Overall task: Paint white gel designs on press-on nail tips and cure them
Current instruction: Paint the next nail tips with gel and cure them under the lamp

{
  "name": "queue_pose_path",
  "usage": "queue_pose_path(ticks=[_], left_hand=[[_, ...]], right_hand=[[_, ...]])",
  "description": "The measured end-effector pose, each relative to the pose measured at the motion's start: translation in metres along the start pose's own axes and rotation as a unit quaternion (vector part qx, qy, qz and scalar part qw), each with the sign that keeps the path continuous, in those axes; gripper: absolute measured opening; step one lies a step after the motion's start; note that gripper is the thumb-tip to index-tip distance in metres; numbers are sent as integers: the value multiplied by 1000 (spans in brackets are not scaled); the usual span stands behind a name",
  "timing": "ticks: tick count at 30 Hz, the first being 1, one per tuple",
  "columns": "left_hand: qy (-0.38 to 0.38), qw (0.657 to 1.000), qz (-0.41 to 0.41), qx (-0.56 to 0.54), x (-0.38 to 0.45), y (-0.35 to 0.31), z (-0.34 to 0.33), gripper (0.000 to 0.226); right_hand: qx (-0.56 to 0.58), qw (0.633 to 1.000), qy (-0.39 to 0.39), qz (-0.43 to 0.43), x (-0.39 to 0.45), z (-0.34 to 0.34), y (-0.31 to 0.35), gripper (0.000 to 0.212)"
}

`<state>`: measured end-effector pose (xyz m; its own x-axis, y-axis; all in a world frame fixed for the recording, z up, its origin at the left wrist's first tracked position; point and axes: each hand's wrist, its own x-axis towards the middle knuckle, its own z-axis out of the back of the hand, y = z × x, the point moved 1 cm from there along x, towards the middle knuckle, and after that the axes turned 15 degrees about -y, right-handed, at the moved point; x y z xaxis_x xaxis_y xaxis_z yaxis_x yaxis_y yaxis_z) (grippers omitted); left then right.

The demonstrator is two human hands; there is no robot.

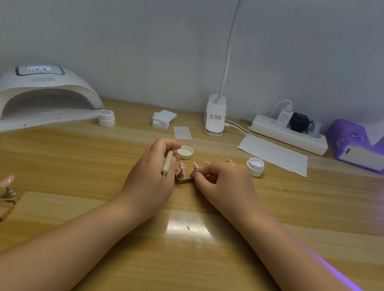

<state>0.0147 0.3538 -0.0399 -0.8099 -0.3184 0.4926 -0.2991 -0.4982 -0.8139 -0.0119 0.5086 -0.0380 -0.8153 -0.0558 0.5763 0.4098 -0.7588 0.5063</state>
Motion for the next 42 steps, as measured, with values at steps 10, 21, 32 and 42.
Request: queue_pose_path(ticks=[10, 21, 32, 42], left_hand=[[3, 1000, 1, 8, -1, -2, 0, 22], [-11, 1000, -7, 2, 0, 2, 1, 19], [-17, 1000, -5, 0, 2, 5, 1, 20], [-17, 1000, 1, -5, 2, 2, 2, 20]], right_hand=[[-46, 998, -40, 22, -1, -5, 1, 23], [-43, 997, -23, 54, -2, 11, 3, 32], [64, 985, -160, 24, 30, 60, -20, 24], [24, 979, 83, -184, 41, 64, -94, 89]])
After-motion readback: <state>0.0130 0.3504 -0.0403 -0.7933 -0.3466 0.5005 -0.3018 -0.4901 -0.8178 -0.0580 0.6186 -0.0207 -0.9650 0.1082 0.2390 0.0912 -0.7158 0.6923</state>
